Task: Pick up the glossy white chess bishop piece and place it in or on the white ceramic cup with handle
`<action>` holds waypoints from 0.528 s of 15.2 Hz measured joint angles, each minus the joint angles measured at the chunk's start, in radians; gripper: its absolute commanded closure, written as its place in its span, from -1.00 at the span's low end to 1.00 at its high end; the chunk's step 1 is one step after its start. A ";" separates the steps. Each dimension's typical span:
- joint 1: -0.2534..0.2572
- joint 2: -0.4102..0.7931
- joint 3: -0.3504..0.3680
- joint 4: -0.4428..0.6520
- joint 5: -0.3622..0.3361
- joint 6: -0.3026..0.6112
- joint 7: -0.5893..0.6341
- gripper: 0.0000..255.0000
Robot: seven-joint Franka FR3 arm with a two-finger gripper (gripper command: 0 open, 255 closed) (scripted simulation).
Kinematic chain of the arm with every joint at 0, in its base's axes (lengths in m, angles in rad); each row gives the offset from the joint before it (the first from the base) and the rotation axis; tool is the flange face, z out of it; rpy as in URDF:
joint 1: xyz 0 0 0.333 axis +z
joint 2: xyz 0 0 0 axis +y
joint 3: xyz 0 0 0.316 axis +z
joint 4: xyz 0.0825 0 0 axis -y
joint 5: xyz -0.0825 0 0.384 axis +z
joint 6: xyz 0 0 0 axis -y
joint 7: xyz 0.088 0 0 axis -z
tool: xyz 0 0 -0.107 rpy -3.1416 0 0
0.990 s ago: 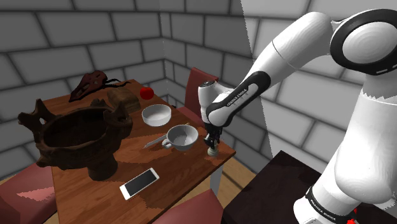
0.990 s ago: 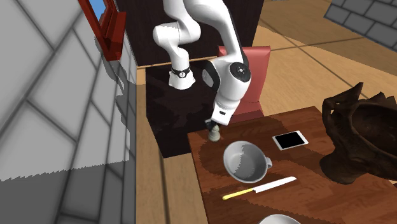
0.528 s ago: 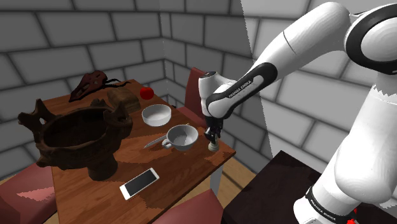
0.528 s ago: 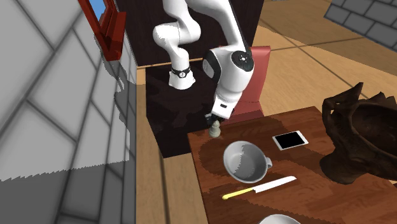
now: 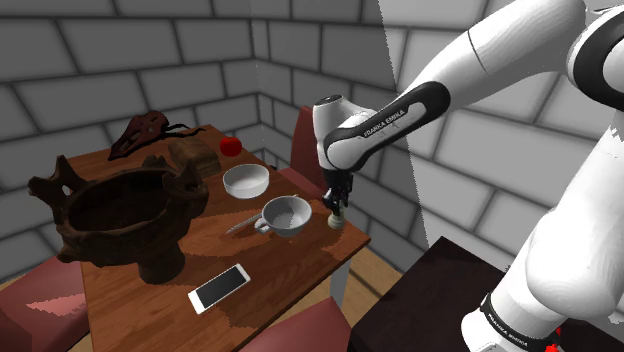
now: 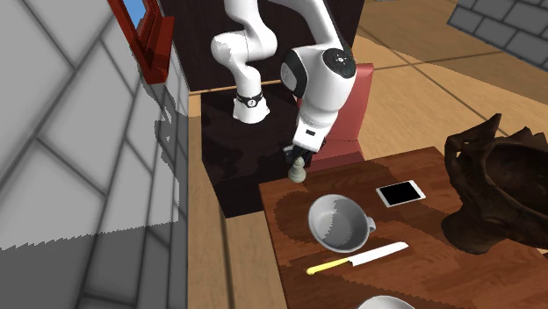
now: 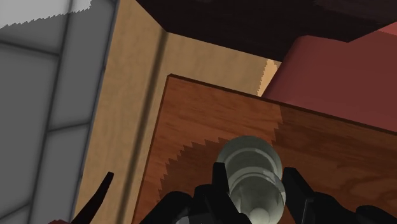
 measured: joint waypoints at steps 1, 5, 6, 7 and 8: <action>0.001 -0.006 0.001 0.007 0.002 -0.013 -0.001 1.00; 0.001 -0.033 0.001 0.033 0.011 -0.065 -0.011 1.00; 0.001 -0.044 0.001 0.036 0.013 -0.079 -0.014 1.00; 0.001 -0.052 0.001 0.040 0.015 -0.091 -0.017 1.00; 0.001 -0.059 0.001 0.048 0.017 -0.106 -0.018 1.00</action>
